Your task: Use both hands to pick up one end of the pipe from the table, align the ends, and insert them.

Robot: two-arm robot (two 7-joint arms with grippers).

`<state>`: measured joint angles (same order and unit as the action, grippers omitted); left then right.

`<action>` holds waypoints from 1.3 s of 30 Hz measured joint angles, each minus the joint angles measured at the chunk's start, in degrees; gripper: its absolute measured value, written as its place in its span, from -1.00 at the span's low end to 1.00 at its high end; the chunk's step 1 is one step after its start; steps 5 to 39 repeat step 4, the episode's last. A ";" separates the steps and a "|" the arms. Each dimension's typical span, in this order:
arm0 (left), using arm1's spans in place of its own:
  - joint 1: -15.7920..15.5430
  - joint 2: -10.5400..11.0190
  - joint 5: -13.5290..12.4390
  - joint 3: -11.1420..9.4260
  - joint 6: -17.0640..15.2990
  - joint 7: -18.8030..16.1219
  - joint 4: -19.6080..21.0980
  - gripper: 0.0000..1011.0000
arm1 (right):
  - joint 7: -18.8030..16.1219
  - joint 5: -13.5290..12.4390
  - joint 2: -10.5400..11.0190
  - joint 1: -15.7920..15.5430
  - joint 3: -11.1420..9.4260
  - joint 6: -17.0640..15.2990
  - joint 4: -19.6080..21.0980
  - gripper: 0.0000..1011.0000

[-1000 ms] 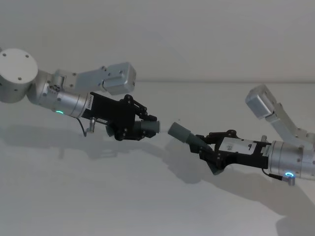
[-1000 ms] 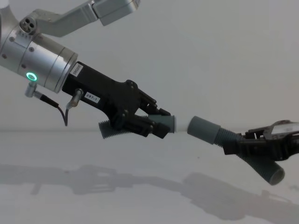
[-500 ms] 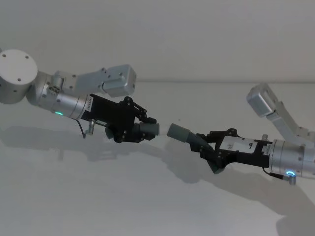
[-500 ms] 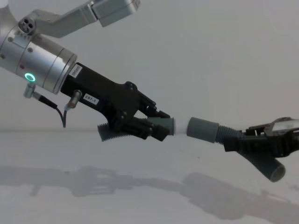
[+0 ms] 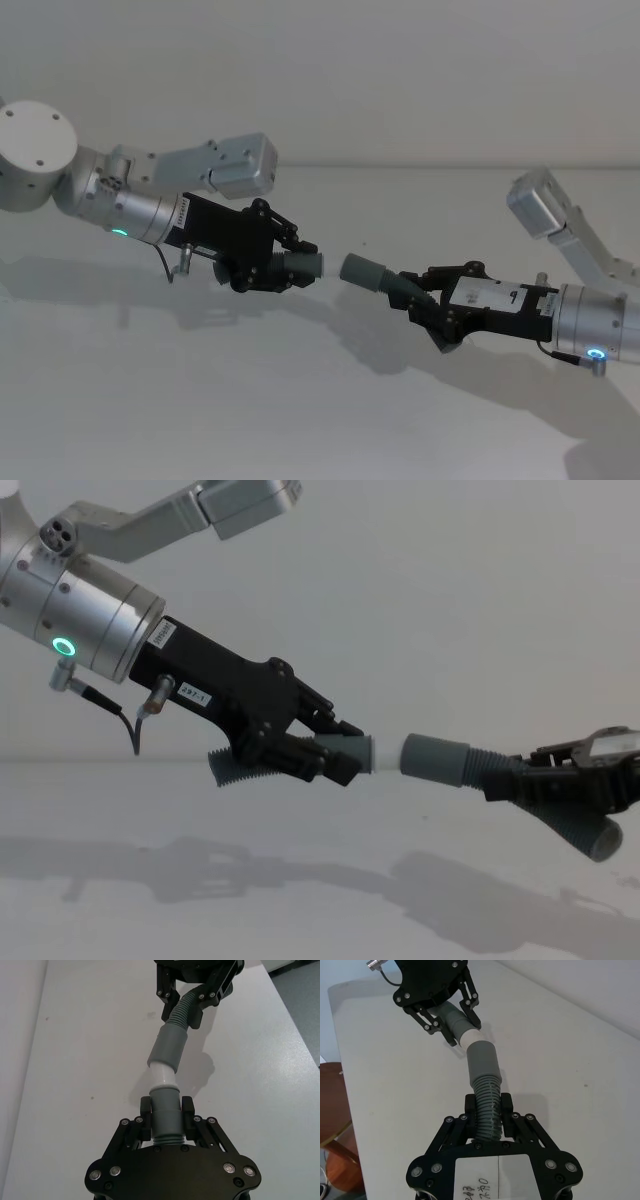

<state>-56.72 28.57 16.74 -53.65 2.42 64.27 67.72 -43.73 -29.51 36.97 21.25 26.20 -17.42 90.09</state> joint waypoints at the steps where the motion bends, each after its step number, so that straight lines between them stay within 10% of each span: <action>1: 0.00 0.00 -0.01 -0.01 -0.01 0.00 0.00 -0.32 | -0.02 -0.03 0.03 -0.01 0.00 0.01 0.03 -0.44; 39: -0.02 0.02 -0.01 -0.04 -0.05 -0.01 0.02 -0.32 | -0.09 -0.13 0.16 -0.03 0.03 0.08 0.12 -0.44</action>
